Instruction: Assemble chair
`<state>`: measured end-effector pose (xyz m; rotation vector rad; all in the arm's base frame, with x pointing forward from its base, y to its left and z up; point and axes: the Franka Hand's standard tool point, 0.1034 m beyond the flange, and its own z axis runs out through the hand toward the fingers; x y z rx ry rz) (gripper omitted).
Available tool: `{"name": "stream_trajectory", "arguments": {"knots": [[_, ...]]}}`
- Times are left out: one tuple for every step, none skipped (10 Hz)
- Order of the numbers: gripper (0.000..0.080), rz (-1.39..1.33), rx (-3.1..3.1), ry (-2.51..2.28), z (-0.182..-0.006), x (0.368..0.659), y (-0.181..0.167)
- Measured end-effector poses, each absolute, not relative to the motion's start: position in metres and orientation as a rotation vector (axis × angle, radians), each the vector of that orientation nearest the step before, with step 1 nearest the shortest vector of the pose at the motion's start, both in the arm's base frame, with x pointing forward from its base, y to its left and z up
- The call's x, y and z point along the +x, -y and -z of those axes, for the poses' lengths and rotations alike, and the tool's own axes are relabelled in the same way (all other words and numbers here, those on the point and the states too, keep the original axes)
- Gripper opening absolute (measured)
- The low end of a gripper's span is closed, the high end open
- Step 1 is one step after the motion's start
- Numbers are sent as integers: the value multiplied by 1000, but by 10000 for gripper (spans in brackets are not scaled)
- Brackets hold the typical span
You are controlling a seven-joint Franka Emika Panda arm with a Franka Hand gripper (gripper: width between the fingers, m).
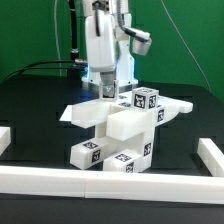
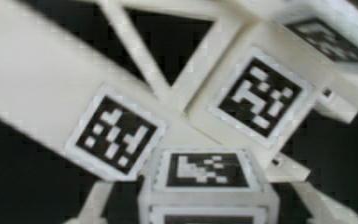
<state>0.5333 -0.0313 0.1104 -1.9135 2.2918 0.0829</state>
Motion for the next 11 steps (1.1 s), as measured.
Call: {"name": "stream_trajectory", "arguments": {"knots": [[378,-81,-1841,-2338,-109,533,30],[378,-84,-1834,-2343,-109,533,29],[558,-82,-1852,-2329,-109,533,29],[621,-77,-1898,-2290,-109,533,29],[621,-72,-2026,-2175,-109,533,29],[644,-65,-2202,-1990,-111,534,28],[648,-70,-2345,-1816,-110,532,28],[648,-67,-2467,-1654,-109,530,27],[649,-56,-2542,-1534,-109,529,26],[649,-50,-2570,-1487,-109,529,27],[649,-40,-2626,-1384,-109,529,27]]}}
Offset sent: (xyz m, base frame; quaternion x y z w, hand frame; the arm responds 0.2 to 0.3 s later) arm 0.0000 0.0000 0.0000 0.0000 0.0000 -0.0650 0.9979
